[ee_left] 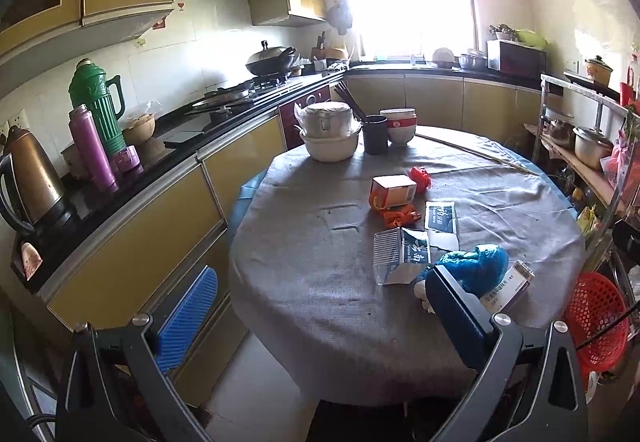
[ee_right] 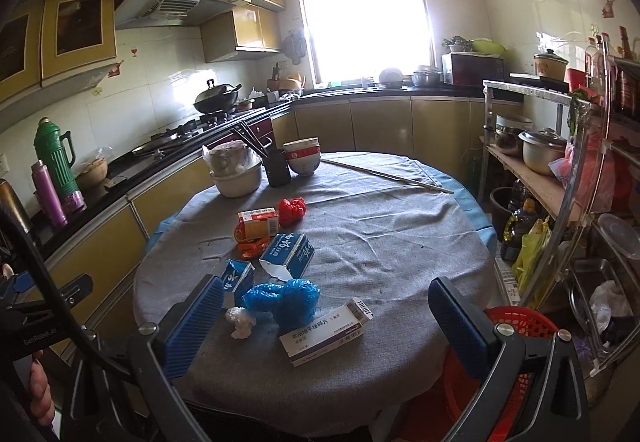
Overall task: Collect trash
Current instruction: 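Move both tools toward the white tissue ball and blue plastic bag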
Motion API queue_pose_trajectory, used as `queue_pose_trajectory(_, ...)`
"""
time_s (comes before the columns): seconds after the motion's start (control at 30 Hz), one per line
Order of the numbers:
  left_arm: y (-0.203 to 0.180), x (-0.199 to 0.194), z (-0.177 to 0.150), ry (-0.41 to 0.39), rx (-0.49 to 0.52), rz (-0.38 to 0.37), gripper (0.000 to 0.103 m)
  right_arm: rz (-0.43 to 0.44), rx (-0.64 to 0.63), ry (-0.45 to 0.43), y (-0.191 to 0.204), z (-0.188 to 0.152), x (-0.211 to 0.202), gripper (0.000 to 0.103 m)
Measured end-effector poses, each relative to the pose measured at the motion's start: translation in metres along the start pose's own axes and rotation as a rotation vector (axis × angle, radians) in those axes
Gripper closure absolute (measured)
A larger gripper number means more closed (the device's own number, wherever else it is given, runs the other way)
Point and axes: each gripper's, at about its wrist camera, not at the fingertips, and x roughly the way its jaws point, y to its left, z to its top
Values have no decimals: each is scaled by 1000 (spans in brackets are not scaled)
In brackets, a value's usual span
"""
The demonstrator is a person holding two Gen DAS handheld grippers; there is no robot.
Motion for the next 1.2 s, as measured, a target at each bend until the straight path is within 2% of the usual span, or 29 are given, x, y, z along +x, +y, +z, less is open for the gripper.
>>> queue_pose_trajectory(0.73,6,-3,0,-13,-16,6,0,22,-27,-6,15,0,-6,0)
queue_pose_trajectory(1.2,6,1,-2,-5,-17,9,0,32,-27,22,19,-2,0,0)
